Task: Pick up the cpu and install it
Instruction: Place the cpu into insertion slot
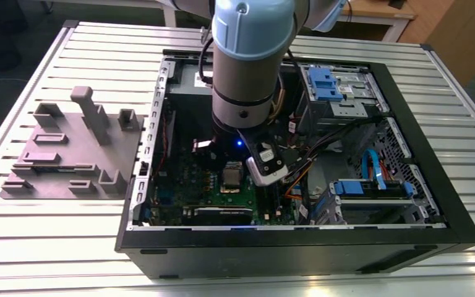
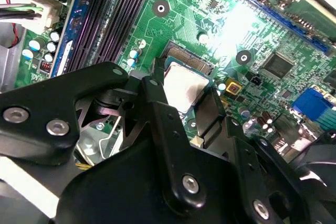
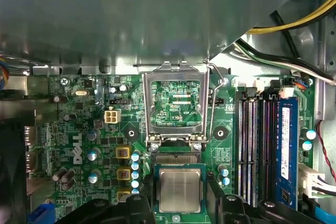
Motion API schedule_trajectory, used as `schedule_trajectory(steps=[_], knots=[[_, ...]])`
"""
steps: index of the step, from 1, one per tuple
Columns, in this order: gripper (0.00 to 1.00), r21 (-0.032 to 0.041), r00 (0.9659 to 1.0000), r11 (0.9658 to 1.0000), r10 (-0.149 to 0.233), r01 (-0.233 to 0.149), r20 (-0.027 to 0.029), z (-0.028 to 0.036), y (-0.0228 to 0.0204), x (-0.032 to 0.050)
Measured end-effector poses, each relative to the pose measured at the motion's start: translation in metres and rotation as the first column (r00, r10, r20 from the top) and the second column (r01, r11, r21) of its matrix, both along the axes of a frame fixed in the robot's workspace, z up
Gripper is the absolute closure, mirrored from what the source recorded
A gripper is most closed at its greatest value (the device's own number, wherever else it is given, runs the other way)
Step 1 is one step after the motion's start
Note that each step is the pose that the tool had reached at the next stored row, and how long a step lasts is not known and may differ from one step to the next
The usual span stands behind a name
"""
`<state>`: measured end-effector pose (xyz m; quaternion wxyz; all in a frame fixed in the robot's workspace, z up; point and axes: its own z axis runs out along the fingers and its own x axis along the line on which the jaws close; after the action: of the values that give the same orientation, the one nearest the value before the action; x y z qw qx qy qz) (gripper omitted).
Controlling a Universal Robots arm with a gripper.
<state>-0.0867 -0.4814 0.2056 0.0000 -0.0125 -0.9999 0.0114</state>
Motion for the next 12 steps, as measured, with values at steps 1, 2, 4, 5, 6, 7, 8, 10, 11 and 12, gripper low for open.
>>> schedule_trajectory(steps=[1,2,4,5,6,7,8,10,11,12], knots=[[0.53,-0.0001,1.0000,1.0000,0.000,0.000,0.0000,0.0000,0.0000,0.0000],[0.53,-0.0001,1.0000,1.0000,0.000,0.000,0.0000,0.0000,0.0000,0.0000],[0.53,-0.0001,1.0000,1.0000,0.000,0.000,0.0000,0.0000,0.0000,0.0000],[0.53,-0.0001,1.0000,1.0000,0.000,0.000,0.0000,0.0000,0.0000,0.0000],[0.53,-0.0002,1.0000,1.0000,0.000,0.000,0.0000,0.0000,0.0000,0.0000],[0.53,-0.0002,1.0000,1.0000,0.000,0.000,0.0000,0.0000,0.0000,0.0000],[0.53,-0.0002,1.0000,1.0000,0.000,0.000,0.0000,0.0000,0.0000,0.0000],[0.53,-0.0002,1.0000,1.0000,0.000,0.000,0.0000,0.0000,0.0000,0.0000],[0.53,-0.0002,1.0000,1.0000,0.000,0.000,0.0000,0.0000,0.0000,0.0000],[0.53,-0.0002,1.0000,1.0000,0.000,0.000,0.0000,0.0000,0.0000,0.0000]])
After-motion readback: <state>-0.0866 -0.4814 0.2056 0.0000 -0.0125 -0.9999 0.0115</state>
